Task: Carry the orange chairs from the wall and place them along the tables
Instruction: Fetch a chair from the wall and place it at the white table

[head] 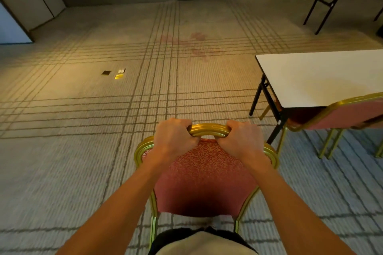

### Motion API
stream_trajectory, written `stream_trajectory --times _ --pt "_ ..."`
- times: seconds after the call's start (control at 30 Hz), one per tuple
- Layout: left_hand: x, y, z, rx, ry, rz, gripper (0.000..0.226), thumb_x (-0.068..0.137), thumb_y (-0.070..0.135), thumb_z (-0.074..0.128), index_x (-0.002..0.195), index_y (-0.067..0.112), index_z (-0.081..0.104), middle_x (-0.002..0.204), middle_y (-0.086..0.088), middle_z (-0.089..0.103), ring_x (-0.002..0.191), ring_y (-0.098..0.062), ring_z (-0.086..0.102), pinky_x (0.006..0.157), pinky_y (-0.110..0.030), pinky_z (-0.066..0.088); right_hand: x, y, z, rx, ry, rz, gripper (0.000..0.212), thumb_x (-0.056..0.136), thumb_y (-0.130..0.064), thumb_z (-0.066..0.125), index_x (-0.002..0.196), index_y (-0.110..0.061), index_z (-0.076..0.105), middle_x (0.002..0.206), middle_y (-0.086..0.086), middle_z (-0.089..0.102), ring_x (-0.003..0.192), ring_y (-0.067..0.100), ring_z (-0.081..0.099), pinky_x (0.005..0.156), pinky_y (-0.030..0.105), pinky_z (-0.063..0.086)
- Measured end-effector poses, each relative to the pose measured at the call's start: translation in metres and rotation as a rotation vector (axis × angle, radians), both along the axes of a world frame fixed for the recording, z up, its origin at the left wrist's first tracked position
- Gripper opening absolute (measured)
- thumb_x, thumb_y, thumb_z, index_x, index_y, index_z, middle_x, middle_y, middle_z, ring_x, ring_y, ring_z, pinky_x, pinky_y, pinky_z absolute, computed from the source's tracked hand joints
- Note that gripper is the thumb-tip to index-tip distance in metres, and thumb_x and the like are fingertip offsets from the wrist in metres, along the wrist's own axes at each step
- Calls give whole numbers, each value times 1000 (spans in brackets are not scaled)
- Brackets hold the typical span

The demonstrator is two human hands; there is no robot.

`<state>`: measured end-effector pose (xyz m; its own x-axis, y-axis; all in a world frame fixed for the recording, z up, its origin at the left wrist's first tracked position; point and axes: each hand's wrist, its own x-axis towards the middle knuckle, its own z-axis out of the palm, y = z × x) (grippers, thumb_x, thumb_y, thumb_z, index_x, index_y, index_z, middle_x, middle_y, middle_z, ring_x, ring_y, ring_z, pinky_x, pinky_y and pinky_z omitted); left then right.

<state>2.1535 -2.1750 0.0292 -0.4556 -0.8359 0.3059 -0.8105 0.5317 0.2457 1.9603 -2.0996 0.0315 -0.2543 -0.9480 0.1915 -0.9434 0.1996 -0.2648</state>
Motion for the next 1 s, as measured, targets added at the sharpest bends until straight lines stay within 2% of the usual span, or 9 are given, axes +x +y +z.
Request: stream_trajectory --times 0.17,0.23,0.3,0.4,0.5,0.67,0.83,1.0 --pt "-50 -101 12 -40 33 -6 40 74 43 72 58 27 39 48 8 42 45 -20 45 48 -27 27 -52 -105 19 14 -20 34 33 82 -53 64 71 -23 53 63 -5 56 64 24 58 58 30 34" --pt "-64 -144 14 -39 58 -10 40 71 44 70 55 27 38 46 9 39 43 -22 48 47 -25 25 -68 -148 25 22 8 49 33 84 -53 63 76 -22 57 68 -2 60 64 23 54 60 31 36" --pt "-78 -188 9 -35 61 -5 40 70 46 68 53 24 40 44 9 36 40 -22 48 47 -24 22 -82 -190 25 29 42 60 36 85 -55 61 80 -20 61 72 1 65 67 25 58 62 33 40" --pt "-101 -255 -3 -47 62 4 37 69 48 66 53 22 46 44 3 50 40 -21 50 46 -24 23 -106 -257 16 46 29 62 36 85 -57 62 78 -21 59 75 3 67 74 27 63 65 34 43" --pt "-130 -334 -18 -40 70 -18 41 68 45 70 53 24 38 46 1 53 41 -23 52 45 -24 21 -134 -335 7 70 58 45 40 85 -62 59 82 -22 62 77 3 68 76 28 65 66 35 44" --pt "-174 -473 -14 15 63 -40 41 71 48 68 56 23 39 56 -4 62 54 -30 62 49 -28 29 -170 -461 14 68 76 -16 38 85 -59 61 78 -22 62 76 3 69 76 28 65 63 32 36" --pt "-210 -567 5 34 89 -119 46 71 53 60 53 24 30 60 -5 64 61 -31 63 52 -30 30 -206 -549 24 0 83 -66 43 81 -63 61 74 -21 65 68 3 68 67 30 66 59 33 40" --pt "-264 -689 17 -56 91 -158 40 71 52 59 55 24 36 58 -6 64 58 -33 63 50 -29 30 -254 -660 38 19 82 -104 40 83 -60 63 84 -20 68 80 5 72 80 29 67 65 33 39"
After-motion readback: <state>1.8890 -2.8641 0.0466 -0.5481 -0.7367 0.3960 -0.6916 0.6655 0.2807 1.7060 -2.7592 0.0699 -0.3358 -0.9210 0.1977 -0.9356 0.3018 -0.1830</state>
